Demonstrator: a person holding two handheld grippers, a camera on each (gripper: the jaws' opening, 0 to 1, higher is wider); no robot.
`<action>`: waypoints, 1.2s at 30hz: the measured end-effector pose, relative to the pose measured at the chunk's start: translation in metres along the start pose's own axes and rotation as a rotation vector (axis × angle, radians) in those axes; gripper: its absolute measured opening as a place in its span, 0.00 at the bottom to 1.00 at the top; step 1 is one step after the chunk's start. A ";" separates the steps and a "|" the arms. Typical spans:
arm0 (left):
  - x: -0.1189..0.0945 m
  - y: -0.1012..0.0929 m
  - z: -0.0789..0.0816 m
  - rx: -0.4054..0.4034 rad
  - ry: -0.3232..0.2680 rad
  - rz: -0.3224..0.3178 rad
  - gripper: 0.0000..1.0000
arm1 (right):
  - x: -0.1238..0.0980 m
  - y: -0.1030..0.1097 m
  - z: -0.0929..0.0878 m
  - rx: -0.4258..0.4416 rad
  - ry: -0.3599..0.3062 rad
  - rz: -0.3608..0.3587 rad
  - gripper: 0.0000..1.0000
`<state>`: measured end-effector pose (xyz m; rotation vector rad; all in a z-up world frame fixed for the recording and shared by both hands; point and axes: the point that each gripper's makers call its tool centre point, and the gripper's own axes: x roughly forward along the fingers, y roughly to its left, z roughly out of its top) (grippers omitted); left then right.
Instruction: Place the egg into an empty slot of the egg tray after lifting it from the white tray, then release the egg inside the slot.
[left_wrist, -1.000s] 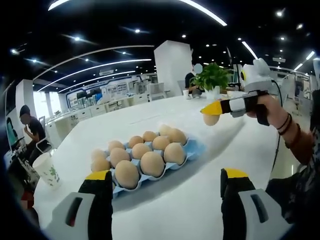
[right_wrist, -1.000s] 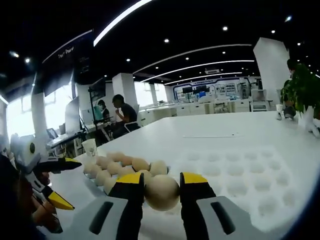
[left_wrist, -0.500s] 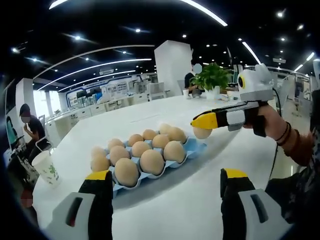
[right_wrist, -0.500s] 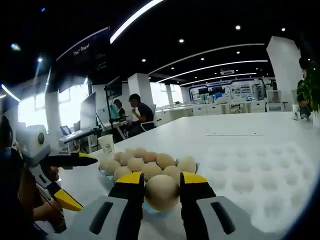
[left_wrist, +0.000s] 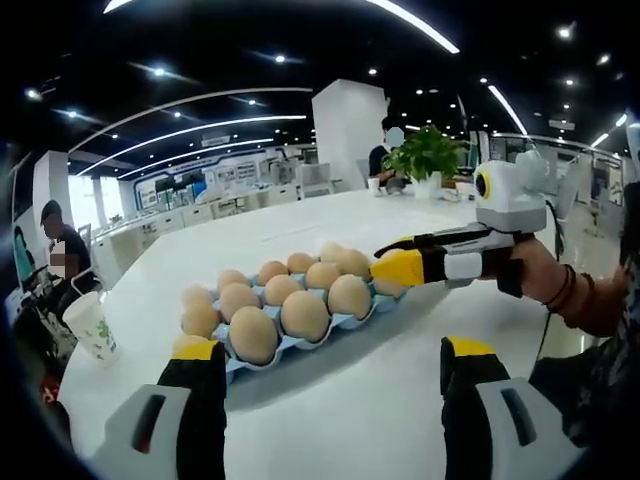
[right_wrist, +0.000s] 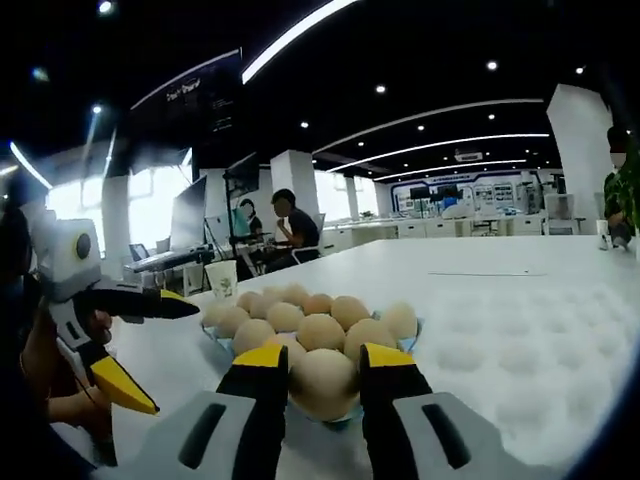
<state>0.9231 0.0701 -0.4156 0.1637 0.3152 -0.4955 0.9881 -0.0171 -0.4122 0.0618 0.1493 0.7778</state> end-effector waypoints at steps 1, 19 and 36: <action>0.000 0.000 -0.001 0.001 0.003 0.000 0.90 | 0.000 0.000 0.000 -0.004 -0.004 -0.001 0.29; -0.007 -0.004 0.002 -0.082 -0.088 0.015 0.83 | -0.026 -0.004 0.022 0.064 -0.097 0.029 0.26; -0.044 -0.002 0.010 -0.214 -0.307 0.140 0.64 | -0.123 -0.088 0.034 0.960 -0.256 0.247 0.00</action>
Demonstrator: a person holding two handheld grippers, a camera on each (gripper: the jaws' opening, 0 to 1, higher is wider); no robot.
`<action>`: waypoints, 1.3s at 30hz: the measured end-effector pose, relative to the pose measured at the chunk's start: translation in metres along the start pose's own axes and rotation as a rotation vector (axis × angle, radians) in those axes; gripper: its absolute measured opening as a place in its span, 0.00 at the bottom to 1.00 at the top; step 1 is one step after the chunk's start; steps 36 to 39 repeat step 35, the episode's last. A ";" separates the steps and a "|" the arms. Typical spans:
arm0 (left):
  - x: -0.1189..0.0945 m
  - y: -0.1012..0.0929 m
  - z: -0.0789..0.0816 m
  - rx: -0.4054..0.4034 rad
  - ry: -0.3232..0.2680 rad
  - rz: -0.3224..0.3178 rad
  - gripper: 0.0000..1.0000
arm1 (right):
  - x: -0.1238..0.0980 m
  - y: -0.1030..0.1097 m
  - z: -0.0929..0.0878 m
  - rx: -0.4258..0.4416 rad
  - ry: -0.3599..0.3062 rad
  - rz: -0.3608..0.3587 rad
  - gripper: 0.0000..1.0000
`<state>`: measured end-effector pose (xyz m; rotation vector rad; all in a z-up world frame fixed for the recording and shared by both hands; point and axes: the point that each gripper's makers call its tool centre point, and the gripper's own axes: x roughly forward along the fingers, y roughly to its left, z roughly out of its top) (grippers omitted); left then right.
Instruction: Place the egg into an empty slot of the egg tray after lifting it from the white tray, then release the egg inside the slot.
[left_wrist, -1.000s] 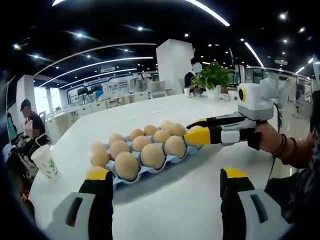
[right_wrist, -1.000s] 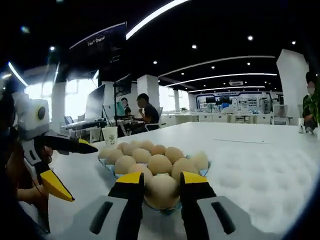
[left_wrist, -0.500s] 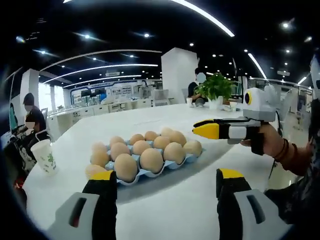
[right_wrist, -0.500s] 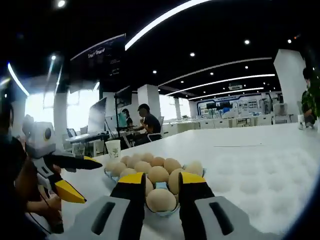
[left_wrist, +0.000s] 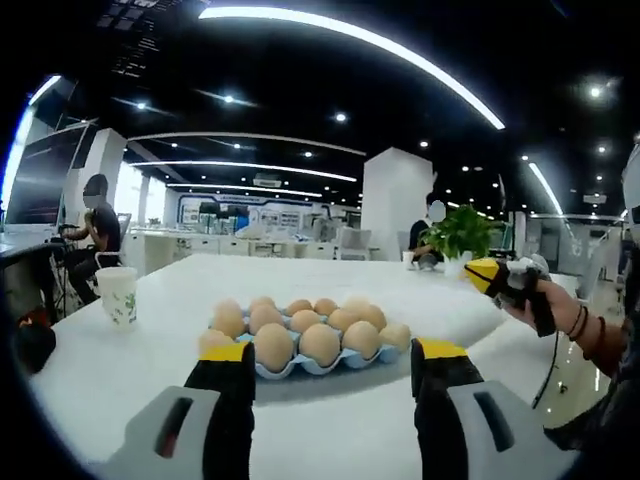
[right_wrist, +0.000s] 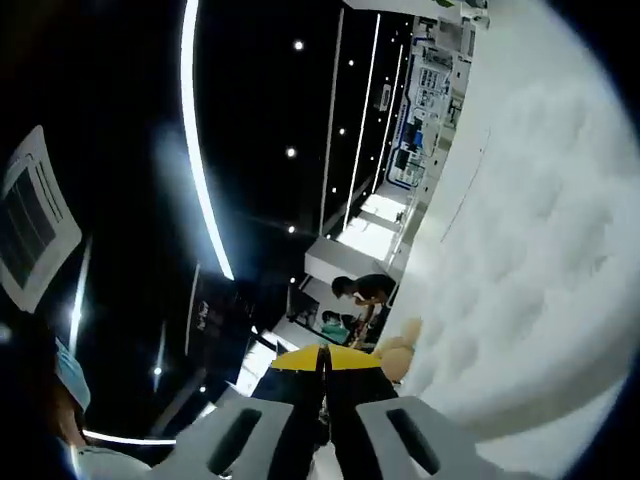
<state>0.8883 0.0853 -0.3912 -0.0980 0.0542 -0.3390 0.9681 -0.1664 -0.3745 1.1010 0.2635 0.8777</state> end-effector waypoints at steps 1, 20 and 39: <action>-0.002 0.006 -0.003 0.006 0.019 0.020 0.64 | -0.001 -0.002 -0.002 -0.027 0.013 -0.011 0.00; 0.009 0.016 0.004 0.063 0.074 0.022 0.79 | 0.003 -0.019 -0.005 -0.825 0.061 -0.401 0.30; 0.015 0.015 0.000 0.095 0.113 0.019 0.87 | -0.003 -0.027 0.001 -0.840 0.083 -0.438 0.70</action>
